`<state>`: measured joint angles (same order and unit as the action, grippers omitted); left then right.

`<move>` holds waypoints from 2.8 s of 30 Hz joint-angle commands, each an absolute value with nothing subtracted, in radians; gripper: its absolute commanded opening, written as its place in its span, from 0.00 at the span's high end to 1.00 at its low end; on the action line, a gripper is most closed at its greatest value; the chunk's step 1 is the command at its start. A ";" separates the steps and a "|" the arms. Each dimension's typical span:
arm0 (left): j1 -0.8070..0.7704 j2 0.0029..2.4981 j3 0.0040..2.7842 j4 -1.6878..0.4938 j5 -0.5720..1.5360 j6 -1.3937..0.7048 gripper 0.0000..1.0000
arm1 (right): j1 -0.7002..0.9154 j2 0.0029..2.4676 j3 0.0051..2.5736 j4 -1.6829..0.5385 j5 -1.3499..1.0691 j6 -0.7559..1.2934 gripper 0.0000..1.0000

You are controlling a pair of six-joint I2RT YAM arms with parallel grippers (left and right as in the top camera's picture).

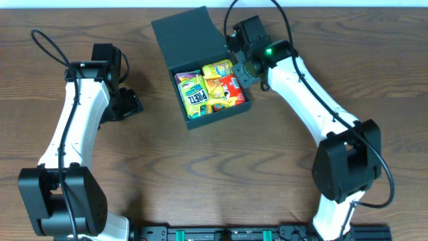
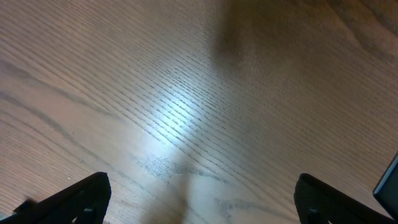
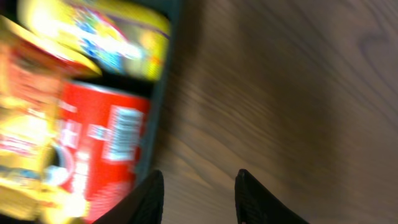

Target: Pack container

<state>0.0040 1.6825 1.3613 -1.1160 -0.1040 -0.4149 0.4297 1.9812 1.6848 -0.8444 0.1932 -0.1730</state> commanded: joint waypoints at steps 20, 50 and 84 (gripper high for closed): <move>0.007 1.687 1.357 -1.118 -0.104 -0.419 0.05 | 0.426 1.916 1.539 -0.888 0.106 -0.169 0.69; 0.007 1.687 1.357 -1.118 -0.104 -0.419 0.05 | 0.445 1.911 1.394 -0.800 0.018 -0.126 0.98; 0.007 1.687 1.357 -1.118 -0.104 -0.419 0.05 | 0.730 1.381 0.836 -0.829 -0.010 0.642 0.98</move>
